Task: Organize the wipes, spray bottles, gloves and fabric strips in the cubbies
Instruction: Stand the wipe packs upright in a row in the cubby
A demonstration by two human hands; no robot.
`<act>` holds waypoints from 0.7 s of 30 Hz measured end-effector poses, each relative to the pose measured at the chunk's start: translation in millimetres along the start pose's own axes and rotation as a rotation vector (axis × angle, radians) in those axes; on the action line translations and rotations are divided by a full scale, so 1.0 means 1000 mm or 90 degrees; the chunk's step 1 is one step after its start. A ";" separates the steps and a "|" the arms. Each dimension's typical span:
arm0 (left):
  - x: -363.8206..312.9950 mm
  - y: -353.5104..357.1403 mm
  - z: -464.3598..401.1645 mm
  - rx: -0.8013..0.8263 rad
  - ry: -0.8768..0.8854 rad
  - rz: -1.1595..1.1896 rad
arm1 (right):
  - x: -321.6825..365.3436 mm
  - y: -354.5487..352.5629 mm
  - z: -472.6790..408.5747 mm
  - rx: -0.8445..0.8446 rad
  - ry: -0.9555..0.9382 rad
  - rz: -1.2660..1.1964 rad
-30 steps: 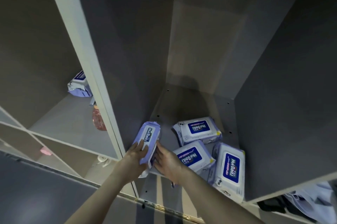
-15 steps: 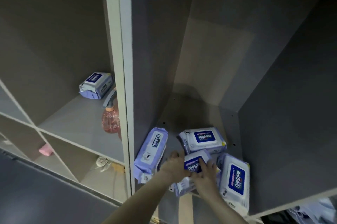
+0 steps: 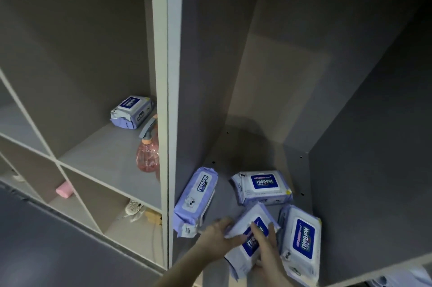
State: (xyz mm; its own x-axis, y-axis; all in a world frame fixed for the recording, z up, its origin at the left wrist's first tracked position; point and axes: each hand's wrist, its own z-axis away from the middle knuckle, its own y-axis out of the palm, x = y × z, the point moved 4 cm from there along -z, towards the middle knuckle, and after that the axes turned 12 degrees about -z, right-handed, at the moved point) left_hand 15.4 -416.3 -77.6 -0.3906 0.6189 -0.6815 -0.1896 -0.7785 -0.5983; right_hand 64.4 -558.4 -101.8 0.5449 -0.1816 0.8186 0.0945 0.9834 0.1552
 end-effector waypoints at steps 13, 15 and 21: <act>-0.020 -0.050 0.039 -0.371 0.056 -0.480 | 0.013 0.067 0.016 0.329 0.118 -0.130; -0.006 -0.039 0.021 -0.209 0.059 -0.627 | 0.010 0.067 0.005 0.316 0.166 -0.091; 0.021 -0.032 0.001 -0.203 0.044 -0.624 | 0.006 0.059 -0.017 0.338 0.100 -0.062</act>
State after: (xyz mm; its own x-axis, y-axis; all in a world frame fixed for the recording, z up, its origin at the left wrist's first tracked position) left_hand 12.2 -379.0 -72.2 -0.1385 0.9791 0.1491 -0.1447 0.1290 -0.9810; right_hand 87.8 -501.7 -97.5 0.6764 -0.2283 0.7003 -0.2597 0.8158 0.5167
